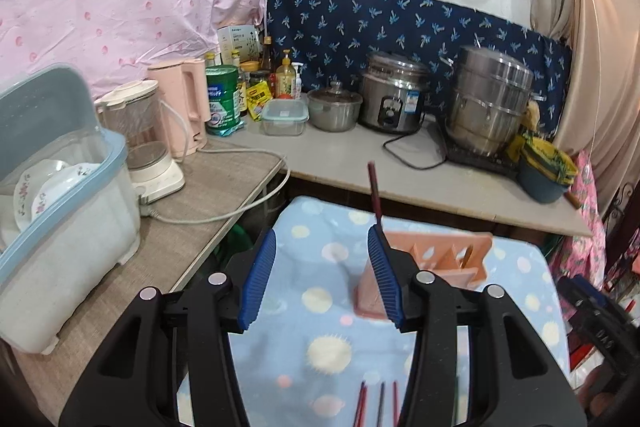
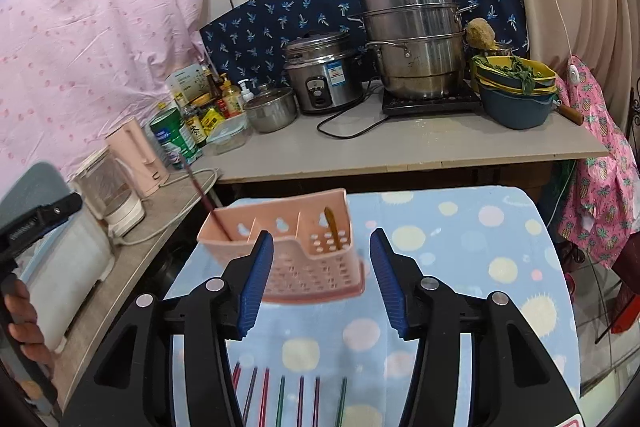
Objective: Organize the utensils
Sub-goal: 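Open both tools to drop the chopstick and spoon into the basket, then grasp a green chopstick with the right tool while the left tool returns to the chopsticks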
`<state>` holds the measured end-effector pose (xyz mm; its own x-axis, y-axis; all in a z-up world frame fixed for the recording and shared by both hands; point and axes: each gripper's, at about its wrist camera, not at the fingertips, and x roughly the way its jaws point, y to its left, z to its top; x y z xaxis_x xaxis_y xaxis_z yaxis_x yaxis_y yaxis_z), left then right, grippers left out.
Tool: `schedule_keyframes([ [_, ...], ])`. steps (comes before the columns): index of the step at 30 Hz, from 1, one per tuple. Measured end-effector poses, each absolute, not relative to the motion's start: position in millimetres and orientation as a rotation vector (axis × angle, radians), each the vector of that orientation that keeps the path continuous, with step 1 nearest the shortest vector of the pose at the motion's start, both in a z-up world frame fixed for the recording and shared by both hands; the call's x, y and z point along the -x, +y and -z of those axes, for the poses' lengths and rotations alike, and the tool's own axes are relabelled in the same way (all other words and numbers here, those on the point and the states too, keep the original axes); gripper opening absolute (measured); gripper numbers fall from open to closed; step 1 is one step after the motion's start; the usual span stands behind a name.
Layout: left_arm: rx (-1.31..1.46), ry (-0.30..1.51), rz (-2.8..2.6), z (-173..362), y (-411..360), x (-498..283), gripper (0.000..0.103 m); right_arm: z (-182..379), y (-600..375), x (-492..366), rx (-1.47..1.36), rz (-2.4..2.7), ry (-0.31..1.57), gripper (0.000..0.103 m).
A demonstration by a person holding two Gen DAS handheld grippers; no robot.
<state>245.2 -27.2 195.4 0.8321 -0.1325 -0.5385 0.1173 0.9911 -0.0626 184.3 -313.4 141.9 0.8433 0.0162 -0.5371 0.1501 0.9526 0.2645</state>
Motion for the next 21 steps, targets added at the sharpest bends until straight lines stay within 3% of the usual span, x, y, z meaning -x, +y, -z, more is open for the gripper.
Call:
schedule_keyframes([
  [21, -0.029, 0.753, 0.125, -81.8, 11.3, -127.8, 0.046, -75.1, -260.6, -44.2, -0.216, 0.096, 0.666, 0.05],
])
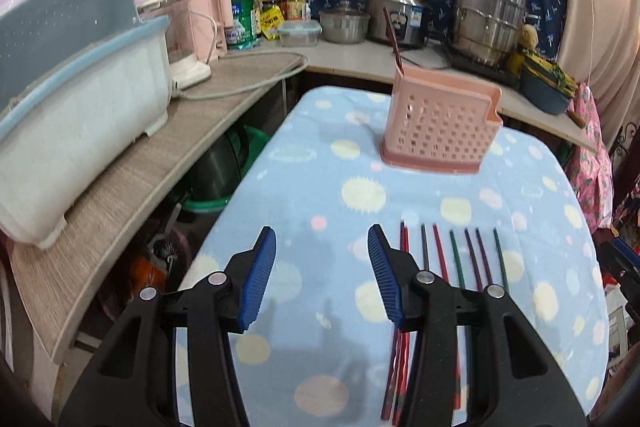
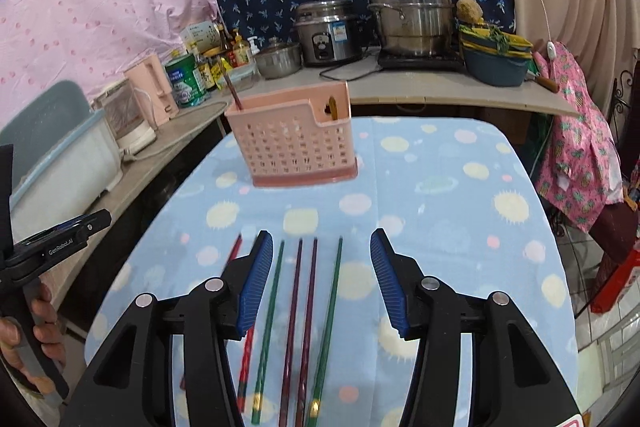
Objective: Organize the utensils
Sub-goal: 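Grasp a green chopstick with the right tool while the left tool returns to the chopsticks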
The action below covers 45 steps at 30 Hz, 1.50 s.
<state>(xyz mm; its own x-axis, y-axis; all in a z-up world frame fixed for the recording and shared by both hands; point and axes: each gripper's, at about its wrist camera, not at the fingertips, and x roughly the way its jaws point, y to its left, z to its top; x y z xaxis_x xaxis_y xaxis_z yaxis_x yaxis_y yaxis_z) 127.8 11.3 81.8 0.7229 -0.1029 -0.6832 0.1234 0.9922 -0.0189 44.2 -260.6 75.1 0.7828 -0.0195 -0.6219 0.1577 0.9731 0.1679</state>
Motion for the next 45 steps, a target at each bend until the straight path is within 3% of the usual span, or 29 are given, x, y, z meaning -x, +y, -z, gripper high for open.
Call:
schedule_keyframes([
  [19, -0.045, 0.925, 0.16, 6.1, 10.5, -76.2, 0.046, 22.7, -242.9, -0.8, -0.245, 0.14, 0.85, 0.047],
  [30, -0.049, 0.957, 0.174, 17.9, 6.3, -70.7, 0.046, 41.0, -235.9, -3.5, -0.259, 0.119, 0.887, 0.026],
  [45, -0.049, 0.975, 0.189, 22.9, 0.5, -66.4, 0.046, 53.3, -230.7, -1.3, -0.251, 0.11, 0.91, 0.011],
])
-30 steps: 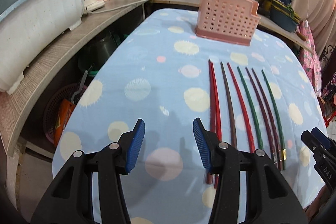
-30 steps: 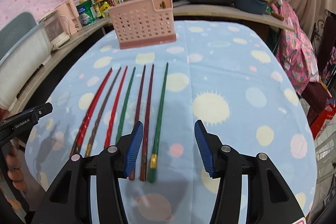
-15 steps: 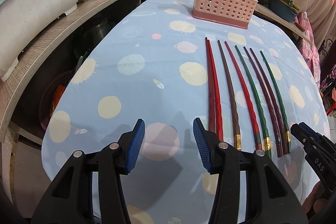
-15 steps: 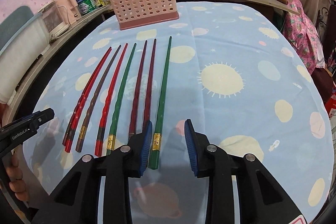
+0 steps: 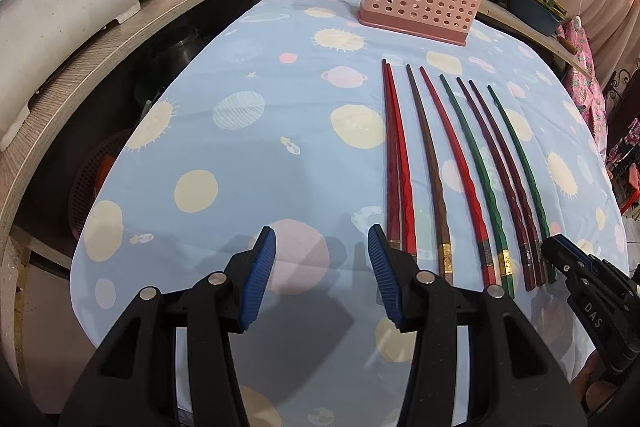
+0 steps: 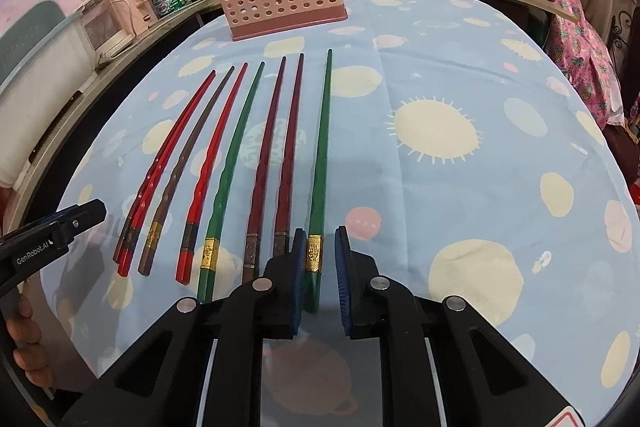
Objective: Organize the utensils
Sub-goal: 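Grasp a green chopstick with the right tool while the left tool returns to the chopsticks, then grasp a dark-red chopstick with the left tool while the right tool holds the green one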
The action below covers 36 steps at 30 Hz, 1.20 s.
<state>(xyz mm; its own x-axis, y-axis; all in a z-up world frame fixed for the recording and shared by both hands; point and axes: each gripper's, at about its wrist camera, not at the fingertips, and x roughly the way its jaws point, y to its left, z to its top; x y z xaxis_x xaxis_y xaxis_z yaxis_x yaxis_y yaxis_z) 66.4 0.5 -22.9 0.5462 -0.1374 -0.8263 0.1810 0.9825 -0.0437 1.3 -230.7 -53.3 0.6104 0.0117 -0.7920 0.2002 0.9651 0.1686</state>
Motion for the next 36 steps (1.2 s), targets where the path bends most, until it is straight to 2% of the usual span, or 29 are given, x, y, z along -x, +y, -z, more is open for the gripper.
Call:
schedule_keyframes([
  [3, -0.046, 0.978, 0.196, 23.6, -1.0, -65.1, 0.046, 53.8, -232.8, 0.8, -0.252, 0.114, 0.91, 0.007],
  [5, -0.045, 0.978, 0.201, 24.0, -2.3, -63.9, 0.054, 54.0, -234.1, 2.5, -0.258, 0.114, 0.908, 0.007],
  [7, -0.041, 0.975, 0.213, 23.6, -3.9, -61.8, 0.055, 54.0, -234.4, 3.4, -0.259, 0.115, 0.908, 0.007],
  [36, -0.06, 0.998, 0.212, 40.0, -12.3, -64.1, 0.056, 54.2, -235.4, 4.4, -0.272, 0.115, 0.907, 0.007],
])
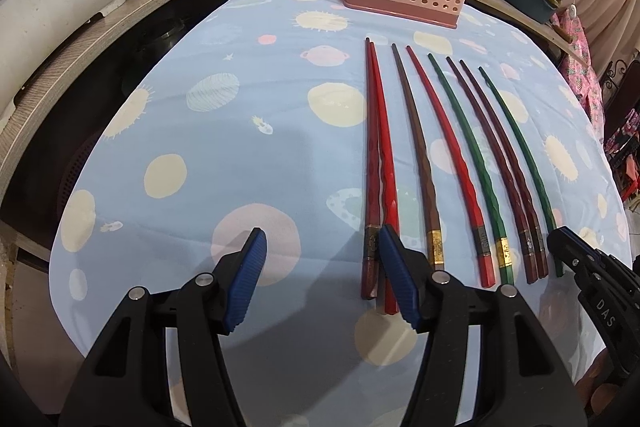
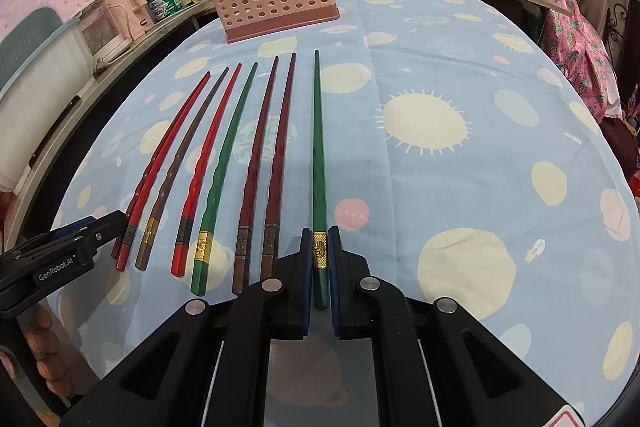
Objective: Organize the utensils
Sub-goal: 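Grasp a dark-red chopstick with the left tool while the right tool holds the green one, then lift and carry both held chopsticks over the pink basket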
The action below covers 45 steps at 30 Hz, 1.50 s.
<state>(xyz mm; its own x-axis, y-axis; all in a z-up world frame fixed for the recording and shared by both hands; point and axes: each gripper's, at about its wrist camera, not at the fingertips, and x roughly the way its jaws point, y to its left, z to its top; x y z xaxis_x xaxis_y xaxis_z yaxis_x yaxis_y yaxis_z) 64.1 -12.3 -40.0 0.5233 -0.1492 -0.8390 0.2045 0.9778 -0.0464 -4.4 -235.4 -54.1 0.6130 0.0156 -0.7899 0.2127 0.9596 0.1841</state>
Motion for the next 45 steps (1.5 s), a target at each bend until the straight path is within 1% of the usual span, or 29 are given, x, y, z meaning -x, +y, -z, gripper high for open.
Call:
schedule_keyframes([
  [3, -0.085, 0.992, 0.195, 41.3, -17.5, -64.3, 0.051, 54.1, -235.9, 4.6, -0.271, 0.116, 0.906, 0.007],
  [6, -0.094, 0.986, 0.185, 41.0, -17.8, -64.1, 0.042, 54.2, -235.8, 4.6, -0.273, 0.114, 0.907, 0.007],
  [8, -0.086, 0.989, 0.182, 40.0, -14.1, -65.1, 0.031, 54.2, -235.6, 4.7, -0.275, 0.114, 0.906, 0.007],
  [9, -0.08, 0.991, 0.18, 39.9, -12.2, -65.4, 0.028, 54.2, -235.8, 4.9, -0.275, 0.114, 0.906, 0.007],
  [11, -0.07, 0.994, 0.175, 39.5, -7.5, -66.4, 0.018, 54.1, -235.9, 4.9, -0.275, 0.114, 0.906, 0.007],
  [13, -0.062, 0.997, 0.171, 39.5, -3.8, -66.8, 0.013, 54.1, -235.9, 5.0, -0.276, 0.114, 0.906, 0.007],
  [20, -0.047, 1.006, 0.183, 38.4, -0.7, -66.8, 0.008, 53.5, -235.8, 5.9, -0.278, 0.112, 0.905, 0.007],
  [28, -0.026, 1.006, 0.19, 29.8, 5.4, -64.9, 0.007, 40.9, -241.9, 11.4, -0.292, 0.116, 0.87, 0.007],
  [34, 0.009, 0.975, 0.199, 8.4, 12.8, -65.2, 0.007, 16.1, -248.3, 13.6, -0.306, 0.111, 0.817, 0.007],
  [45, 0.072, 0.872, 0.206, -52.2, 22.6, -85.6, 0.007, -43.6, -273.2, -0.4, -0.326, 0.099, 0.692, 0.007],
])
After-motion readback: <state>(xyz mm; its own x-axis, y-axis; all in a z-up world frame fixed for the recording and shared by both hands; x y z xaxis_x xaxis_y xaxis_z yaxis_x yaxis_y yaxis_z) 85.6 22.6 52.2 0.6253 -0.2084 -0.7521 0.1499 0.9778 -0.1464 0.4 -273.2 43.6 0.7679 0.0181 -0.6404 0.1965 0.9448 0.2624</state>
